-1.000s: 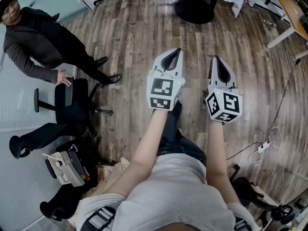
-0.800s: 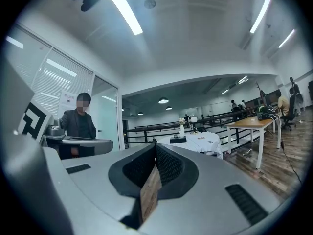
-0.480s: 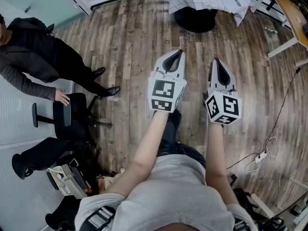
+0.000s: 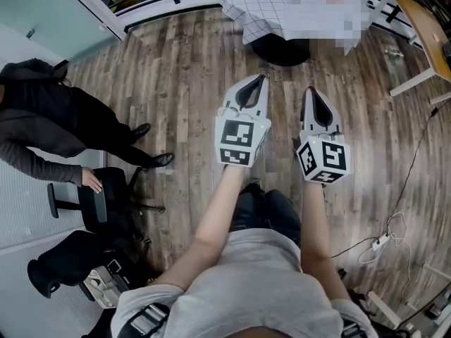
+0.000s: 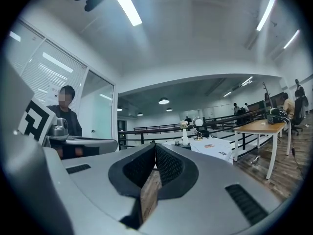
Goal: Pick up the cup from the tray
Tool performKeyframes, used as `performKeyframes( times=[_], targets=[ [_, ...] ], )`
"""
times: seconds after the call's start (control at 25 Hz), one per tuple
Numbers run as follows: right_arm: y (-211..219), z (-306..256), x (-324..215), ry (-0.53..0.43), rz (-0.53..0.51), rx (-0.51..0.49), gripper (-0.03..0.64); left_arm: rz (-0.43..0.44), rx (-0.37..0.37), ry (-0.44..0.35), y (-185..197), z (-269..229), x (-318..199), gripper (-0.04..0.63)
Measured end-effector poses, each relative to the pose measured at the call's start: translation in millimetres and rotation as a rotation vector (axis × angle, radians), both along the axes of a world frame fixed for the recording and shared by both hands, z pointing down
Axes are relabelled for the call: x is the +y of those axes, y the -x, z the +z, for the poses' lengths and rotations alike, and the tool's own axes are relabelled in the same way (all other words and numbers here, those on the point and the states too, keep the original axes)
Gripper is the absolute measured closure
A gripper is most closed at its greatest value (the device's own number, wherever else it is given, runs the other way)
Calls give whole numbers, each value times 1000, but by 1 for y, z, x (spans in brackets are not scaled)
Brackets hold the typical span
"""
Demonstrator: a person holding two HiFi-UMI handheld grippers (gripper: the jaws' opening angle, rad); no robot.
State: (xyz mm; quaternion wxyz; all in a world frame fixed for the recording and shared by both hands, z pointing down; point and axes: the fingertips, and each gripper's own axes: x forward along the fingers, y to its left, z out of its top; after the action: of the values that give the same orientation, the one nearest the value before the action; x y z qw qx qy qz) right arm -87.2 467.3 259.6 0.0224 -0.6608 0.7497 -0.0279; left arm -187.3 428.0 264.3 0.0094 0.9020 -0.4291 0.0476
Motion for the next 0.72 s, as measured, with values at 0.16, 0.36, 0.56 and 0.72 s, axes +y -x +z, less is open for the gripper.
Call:
performKeyframes(
  times=[0.16,0.36,0.56,0.72],
  targets=[
    [-12,5,-33,15,7,0,609,5,5,19,-12,7,-35,588],
    [-26,11,-72,33,9,7,609,-5,12,40,-23,14,-74,588],
    [-45,16,-122,25,-15,6,609,-31,6,41,-40,23,-121,588],
    [-61,14,-168,19,-47,-1,609,-62,-6,40,-56,21,-164,588]
  ],
)
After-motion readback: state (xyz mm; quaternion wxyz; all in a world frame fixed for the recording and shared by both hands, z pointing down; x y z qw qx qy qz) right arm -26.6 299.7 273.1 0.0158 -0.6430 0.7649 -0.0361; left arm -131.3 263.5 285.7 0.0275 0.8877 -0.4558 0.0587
